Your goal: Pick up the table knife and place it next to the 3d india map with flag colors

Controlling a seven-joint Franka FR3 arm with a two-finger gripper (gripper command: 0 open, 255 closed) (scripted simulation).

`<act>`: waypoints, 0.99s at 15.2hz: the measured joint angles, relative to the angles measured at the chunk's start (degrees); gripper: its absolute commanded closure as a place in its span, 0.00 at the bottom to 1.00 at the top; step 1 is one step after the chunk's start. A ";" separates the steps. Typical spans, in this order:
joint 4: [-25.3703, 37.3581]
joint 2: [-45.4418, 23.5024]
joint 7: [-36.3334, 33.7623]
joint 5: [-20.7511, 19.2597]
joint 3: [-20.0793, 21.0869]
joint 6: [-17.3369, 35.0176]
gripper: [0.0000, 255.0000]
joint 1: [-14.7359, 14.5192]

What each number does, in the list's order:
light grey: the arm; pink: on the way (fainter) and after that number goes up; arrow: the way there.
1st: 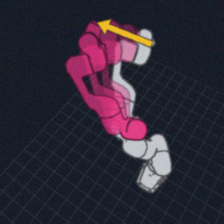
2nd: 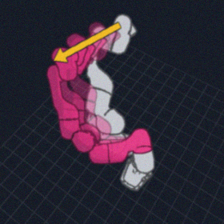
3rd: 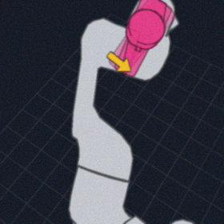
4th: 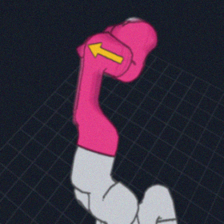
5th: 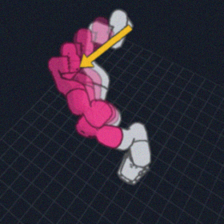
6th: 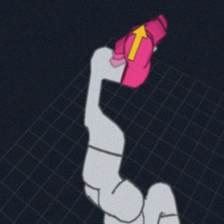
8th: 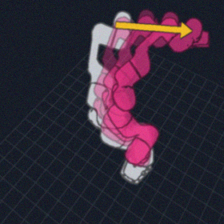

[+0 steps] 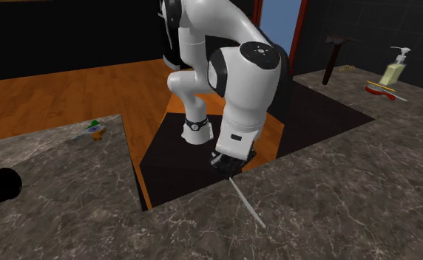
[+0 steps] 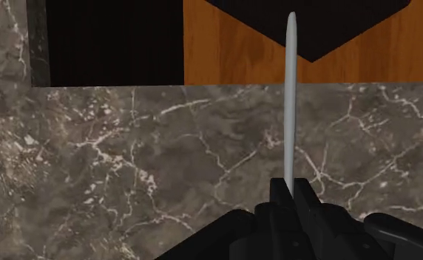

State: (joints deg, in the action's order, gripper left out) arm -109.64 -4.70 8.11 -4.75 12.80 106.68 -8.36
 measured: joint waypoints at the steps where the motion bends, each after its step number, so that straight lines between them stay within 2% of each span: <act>1: -1.28 1.20 1.28 0.15 -0.55 0.14 1.00 0.69; 8: -9.21 7.47 10.62 0.00 -5.26 2.66 1.00 5.53; 15: -13.51 11.35 20.10 -1.31 -10.68 3.96 1.00 10.20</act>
State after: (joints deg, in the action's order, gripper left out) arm -123.15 6.65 28.21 -6.06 2.12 110.64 1.84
